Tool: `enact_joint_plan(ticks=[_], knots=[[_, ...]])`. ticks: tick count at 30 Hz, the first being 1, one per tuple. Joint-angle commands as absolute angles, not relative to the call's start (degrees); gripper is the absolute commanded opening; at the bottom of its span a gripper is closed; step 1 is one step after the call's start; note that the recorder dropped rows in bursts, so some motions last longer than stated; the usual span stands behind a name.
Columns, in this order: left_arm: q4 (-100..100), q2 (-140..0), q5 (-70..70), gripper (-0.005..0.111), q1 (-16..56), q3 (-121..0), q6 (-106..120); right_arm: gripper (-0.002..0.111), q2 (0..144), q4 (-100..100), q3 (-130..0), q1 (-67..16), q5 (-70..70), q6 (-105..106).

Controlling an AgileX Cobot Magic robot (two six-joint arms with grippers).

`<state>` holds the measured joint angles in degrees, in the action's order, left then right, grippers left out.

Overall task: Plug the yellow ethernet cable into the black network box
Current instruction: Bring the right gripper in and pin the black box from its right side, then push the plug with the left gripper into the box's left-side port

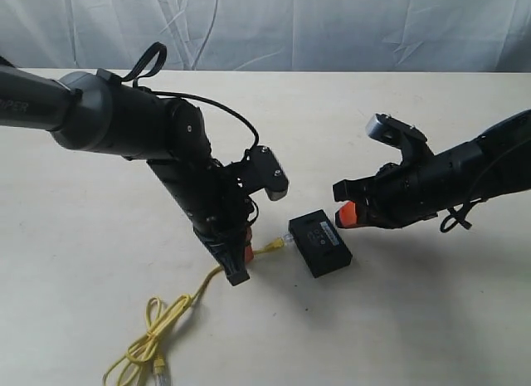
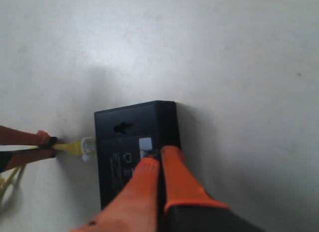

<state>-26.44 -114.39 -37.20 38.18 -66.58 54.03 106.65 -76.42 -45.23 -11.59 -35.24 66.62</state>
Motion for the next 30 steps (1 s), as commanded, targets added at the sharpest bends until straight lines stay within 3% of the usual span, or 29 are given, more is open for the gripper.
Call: enact_joint_plan(ticks=[1, 16, 30], knots=[[-27.4, -114.6, -39.0, 0.0, 38.6, -66.8, 54.6, -0.001, 108.1, -76.9, -45.4, -11.5, -35.6, 67.5], [-19.0, -114.6, -54.3, 0.0, 38.6, -76.3, 43.4, -0.001, 108.8, -76.9, -45.4, -11.5, -35.7, 67.5], [-13.9, -119.0, -55.5, 0.0, 43.6, -79.0, 40.7, -0.001, 108.8, -76.9, -45.4, -11.5, -35.2, 67.5]])
